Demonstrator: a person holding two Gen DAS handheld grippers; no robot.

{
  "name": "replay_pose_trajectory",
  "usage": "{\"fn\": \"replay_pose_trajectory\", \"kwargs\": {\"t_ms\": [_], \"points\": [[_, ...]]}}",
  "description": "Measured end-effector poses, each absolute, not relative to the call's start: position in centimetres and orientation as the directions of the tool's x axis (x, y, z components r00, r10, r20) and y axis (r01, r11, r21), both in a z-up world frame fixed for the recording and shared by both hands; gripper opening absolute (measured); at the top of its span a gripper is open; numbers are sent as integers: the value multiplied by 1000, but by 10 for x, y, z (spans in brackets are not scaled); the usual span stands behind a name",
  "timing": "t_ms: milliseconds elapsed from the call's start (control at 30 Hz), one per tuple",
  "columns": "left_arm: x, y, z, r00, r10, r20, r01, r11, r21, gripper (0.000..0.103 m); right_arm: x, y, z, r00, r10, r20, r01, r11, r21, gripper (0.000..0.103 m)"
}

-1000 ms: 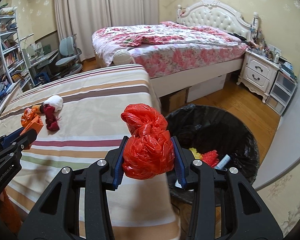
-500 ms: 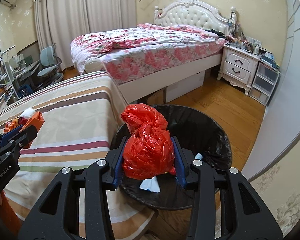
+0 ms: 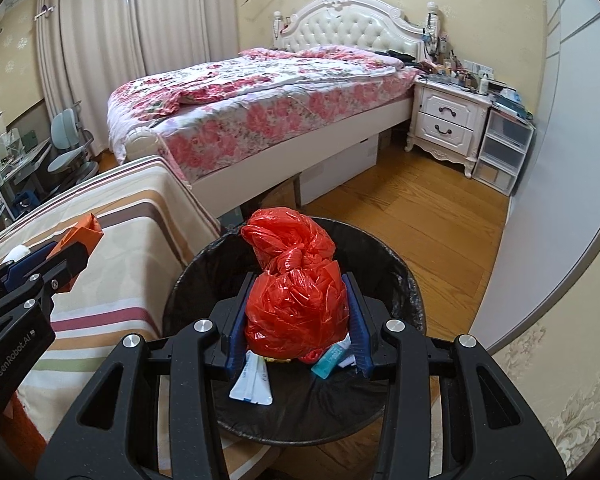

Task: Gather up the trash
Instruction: 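Carry the orange cloth and red bag over the black bin, then open the left gripper while the right gripper opens, dropping cloth and bag into the bin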

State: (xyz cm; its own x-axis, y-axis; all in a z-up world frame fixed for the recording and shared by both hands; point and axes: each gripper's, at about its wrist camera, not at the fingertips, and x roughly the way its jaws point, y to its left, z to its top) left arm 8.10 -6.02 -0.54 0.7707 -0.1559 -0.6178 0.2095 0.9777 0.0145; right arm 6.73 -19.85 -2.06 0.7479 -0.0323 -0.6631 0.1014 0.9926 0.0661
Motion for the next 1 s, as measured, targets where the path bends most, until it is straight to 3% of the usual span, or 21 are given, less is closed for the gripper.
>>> {"fn": "replay_pose_trajectory", "kwargs": {"t_ms": [667, 767, 800, 867, 1000], "points": [[120, -92, -27, 727, -142, -672, 235, 971, 49, 36, 92, -222, -37, 723, -50, -689, 148, 985, 84, 42], [120, -92, -29, 724, -138, -675, 235, 971, 53, 42, 92, -223, -38, 722, -56, -690, 154, 985, 82, 43], [120, -92, -30, 724, -137, -676, 235, 971, 54, 49, 93, -225, -39, 720, -55, -692, 158, 984, 86, 45], [121, -91, -31, 725, -134, -676, 231, 971, 55, 58, 93, -226, -40, 722, -61, -689, 168, 982, 88, 55], [120, -89, -32, 721, -122, -682, 222, 973, 60, 66, 93, -227, -41, 722, -71, -688, 179, 980, 87, 55]]}}
